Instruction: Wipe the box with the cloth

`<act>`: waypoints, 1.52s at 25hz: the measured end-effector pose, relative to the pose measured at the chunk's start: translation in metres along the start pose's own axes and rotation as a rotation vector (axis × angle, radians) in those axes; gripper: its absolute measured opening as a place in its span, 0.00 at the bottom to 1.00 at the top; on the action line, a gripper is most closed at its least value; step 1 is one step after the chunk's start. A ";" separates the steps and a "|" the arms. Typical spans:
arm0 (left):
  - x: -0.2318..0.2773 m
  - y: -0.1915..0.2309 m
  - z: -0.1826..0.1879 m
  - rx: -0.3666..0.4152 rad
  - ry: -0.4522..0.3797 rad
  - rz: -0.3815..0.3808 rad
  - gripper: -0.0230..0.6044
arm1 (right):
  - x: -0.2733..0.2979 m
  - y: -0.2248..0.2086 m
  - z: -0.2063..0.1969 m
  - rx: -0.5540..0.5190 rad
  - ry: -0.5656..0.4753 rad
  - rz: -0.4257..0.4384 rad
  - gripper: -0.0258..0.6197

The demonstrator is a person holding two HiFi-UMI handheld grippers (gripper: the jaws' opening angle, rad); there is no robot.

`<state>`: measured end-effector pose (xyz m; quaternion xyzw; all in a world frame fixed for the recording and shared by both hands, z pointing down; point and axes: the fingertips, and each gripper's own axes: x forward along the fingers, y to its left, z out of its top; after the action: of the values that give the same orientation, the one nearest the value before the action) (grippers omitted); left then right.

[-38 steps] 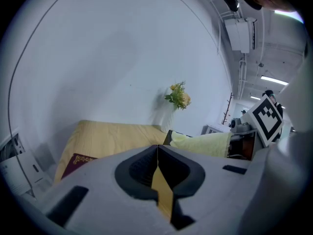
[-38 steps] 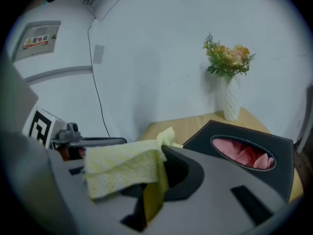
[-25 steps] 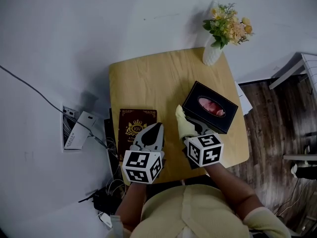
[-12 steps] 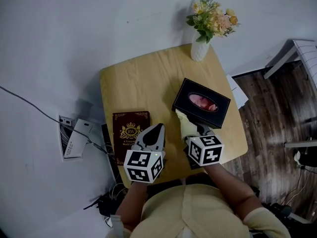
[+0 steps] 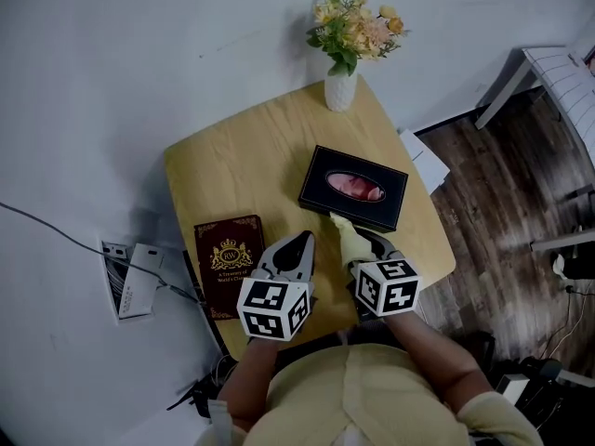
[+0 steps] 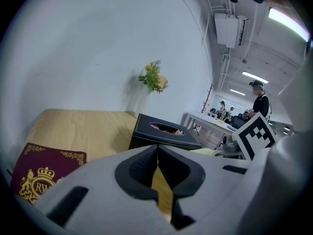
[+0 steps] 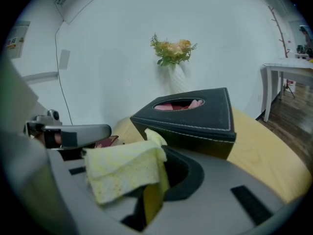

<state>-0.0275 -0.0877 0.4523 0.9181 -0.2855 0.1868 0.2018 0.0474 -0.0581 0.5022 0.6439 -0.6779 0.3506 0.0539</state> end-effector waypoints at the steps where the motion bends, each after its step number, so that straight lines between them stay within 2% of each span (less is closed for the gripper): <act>1: 0.002 -0.004 0.000 0.005 0.003 -0.010 0.07 | -0.003 -0.003 -0.001 0.004 -0.003 -0.008 0.10; 17: 0.030 -0.057 -0.007 0.069 0.051 -0.155 0.07 | -0.058 -0.059 -0.012 0.082 -0.050 -0.141 0.10; 26: 0.045 -0.087 -0.007 0.113 0.070 -0.229 0.07 | -0.091 -0.075 -0.013 0.109 -0.068 -0.152 0.10; 31: 0.049 -0.091 -0.004 0.129 0.070 -0.238 0.07 | -0.104 -0.086 -0.005 0.112 -0.102 -0.184 0.10; 38: 0.050 -0.078 0.004 0.117 0.059 -0.201 0.07 | -0.100 -0.113 0.017 0.132 -0.136 -0.216 0.10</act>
<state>0.0585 -0.0527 0.4514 0.9464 -0.1746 0.2088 0.1738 0.1728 0.0245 0.4829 0.7377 -0.5821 0.3421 0.0030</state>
